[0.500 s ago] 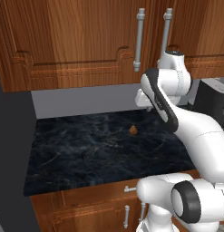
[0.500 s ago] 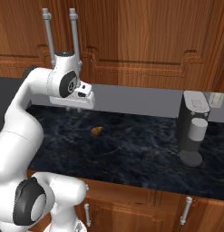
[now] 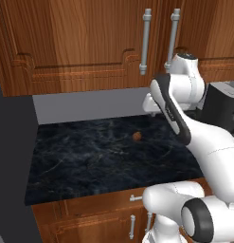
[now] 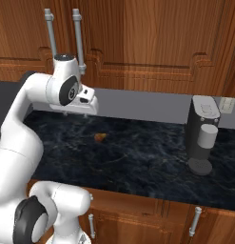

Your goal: Pick the bar soap and bar soap from the cabinet and place them on the counter.

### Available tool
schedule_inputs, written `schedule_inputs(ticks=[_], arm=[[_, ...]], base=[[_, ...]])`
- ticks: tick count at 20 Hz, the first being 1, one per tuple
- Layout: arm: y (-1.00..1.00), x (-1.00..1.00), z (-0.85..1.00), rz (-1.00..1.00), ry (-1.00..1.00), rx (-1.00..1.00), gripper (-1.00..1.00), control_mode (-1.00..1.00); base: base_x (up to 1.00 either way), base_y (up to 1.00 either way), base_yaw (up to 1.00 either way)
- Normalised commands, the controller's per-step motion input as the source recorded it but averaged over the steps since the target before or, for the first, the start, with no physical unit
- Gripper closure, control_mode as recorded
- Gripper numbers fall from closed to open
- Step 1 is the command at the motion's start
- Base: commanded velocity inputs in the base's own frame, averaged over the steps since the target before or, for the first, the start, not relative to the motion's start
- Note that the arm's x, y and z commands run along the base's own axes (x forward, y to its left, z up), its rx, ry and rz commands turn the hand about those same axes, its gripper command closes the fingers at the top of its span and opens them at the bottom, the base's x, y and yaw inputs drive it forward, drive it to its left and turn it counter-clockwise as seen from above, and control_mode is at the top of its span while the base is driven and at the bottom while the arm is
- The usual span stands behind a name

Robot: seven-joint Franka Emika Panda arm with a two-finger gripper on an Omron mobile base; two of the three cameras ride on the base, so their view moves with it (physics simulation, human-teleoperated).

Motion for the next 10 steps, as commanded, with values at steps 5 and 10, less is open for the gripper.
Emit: schedule_inputs(ticks=[5, 10], arm=[[-0.03, -0.49, 0.12, 0.0, -0.28, -0.01, -1.0, -1.0], [-0.05, -0.44, 0.16, 0.0, -0.31, -0.01, -1.0, -1.0]], base=[[0.0, 0.0, 0.0], [0.0, 0.0, 0.0]])
